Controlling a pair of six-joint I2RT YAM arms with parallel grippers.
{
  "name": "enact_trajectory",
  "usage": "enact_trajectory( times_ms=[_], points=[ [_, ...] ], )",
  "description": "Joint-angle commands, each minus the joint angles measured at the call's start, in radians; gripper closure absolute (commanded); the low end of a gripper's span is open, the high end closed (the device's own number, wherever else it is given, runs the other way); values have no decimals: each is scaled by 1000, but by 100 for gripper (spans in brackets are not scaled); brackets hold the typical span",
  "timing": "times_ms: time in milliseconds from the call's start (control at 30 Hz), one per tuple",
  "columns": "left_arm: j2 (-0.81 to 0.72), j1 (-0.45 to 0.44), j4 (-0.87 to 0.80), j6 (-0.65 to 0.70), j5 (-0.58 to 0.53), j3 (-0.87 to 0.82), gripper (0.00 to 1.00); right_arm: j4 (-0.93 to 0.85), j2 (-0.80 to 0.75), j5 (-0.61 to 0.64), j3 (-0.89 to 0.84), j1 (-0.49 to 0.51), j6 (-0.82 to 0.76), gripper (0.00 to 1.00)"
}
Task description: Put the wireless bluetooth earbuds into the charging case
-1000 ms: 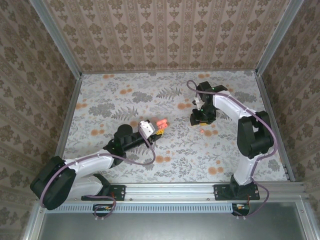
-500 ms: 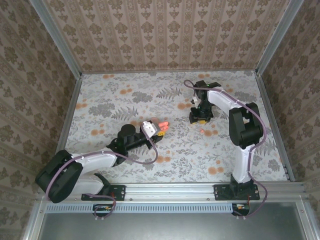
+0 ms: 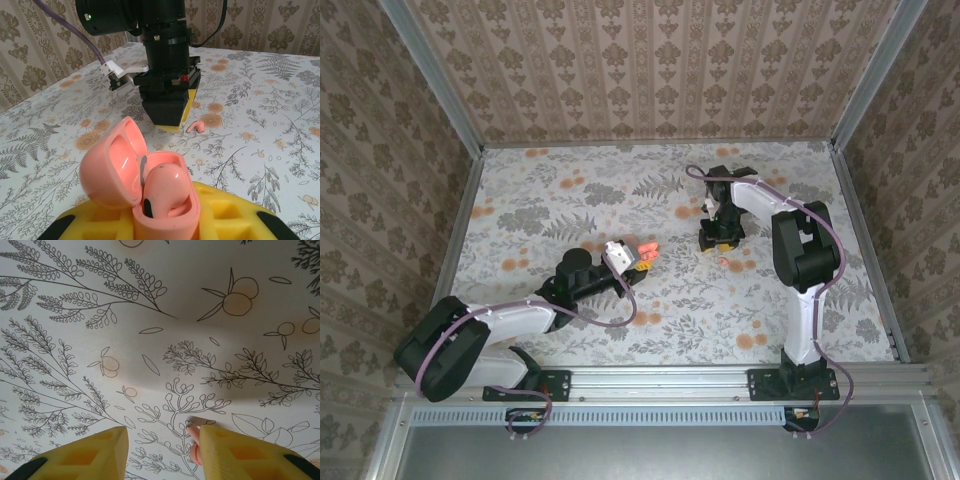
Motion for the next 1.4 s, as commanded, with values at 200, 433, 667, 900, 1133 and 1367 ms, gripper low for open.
enact_trajectory(
  times_ms=[200, 433, 667, 900, 1133, 1367],
  points=[
    [-32, -2, 14, -10, 9, -3, 86, 0, 14, 4, -46, -4, -4, 58],
    [-48, -2, -4, -3, 2, -7, 86, 14, 16, -25, -65, -3, -6, 59],
    [-52, -2, -5, -6, 2, -7, 86, 12, 4, -54, -80, 5, -20, 59],
    [-64, -2, -6, -7, 3, -12, 86, 7, -14, -68, -113, 13, -31, 61],
    [-80, -3, -16, -7, 1, -17, 86, -1, -22, -88, -129, 30, -46, 61],
    [-102, -5, -20, -8, -8, -28, 86, -8, -40, -90, -151, 46, -50, 62]
  ],
)
